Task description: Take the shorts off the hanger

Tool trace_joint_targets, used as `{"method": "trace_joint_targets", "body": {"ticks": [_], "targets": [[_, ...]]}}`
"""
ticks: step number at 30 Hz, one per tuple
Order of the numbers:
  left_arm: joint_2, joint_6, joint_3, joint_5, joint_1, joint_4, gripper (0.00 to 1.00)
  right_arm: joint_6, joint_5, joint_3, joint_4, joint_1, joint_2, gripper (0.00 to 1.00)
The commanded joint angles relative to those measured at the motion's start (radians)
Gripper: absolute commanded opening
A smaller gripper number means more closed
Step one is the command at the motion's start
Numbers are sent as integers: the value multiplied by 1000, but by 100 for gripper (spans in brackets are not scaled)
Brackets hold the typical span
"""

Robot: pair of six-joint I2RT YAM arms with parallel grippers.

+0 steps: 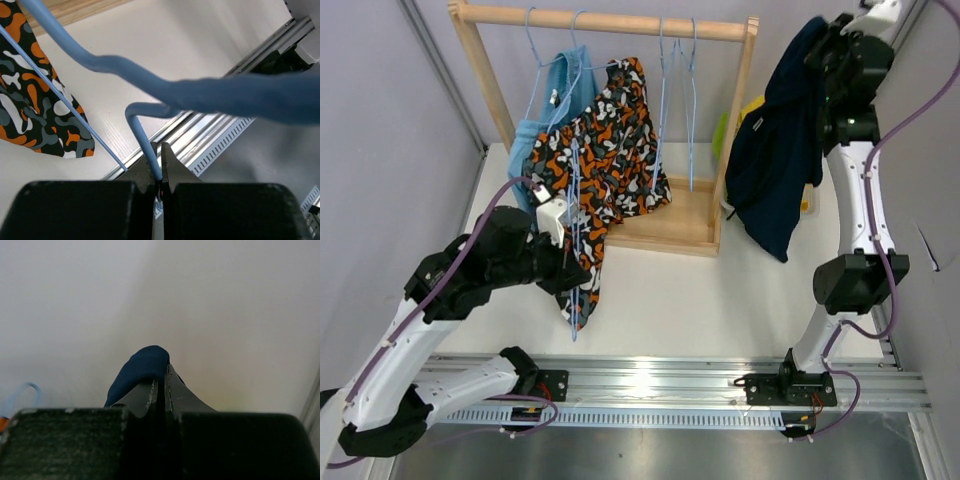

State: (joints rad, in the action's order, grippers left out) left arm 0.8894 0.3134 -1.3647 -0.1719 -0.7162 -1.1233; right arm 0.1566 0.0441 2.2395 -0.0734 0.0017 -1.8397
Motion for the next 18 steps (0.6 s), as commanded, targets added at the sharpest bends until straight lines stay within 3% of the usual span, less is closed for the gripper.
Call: {"method": "trace_joint_targets", "body": {"ticks": [1, 5, 11, 18], "targets": [[17, 1, -50, -77, -3, 65, 0, 34, 0, -160, 202, -22, -38, 0], [49, 18, -115, -124, -3, 91, 0, 70, -33, -428, 276, -29, -78, 0], [132, 27, -195, -207, -11, 128, 0, 158, -65, -696, 356, -34, -104, 0], [295, -36, -309, -189, -14, 154, 0, 310, -64, -1007, 388, -34, 37, 0]]}}
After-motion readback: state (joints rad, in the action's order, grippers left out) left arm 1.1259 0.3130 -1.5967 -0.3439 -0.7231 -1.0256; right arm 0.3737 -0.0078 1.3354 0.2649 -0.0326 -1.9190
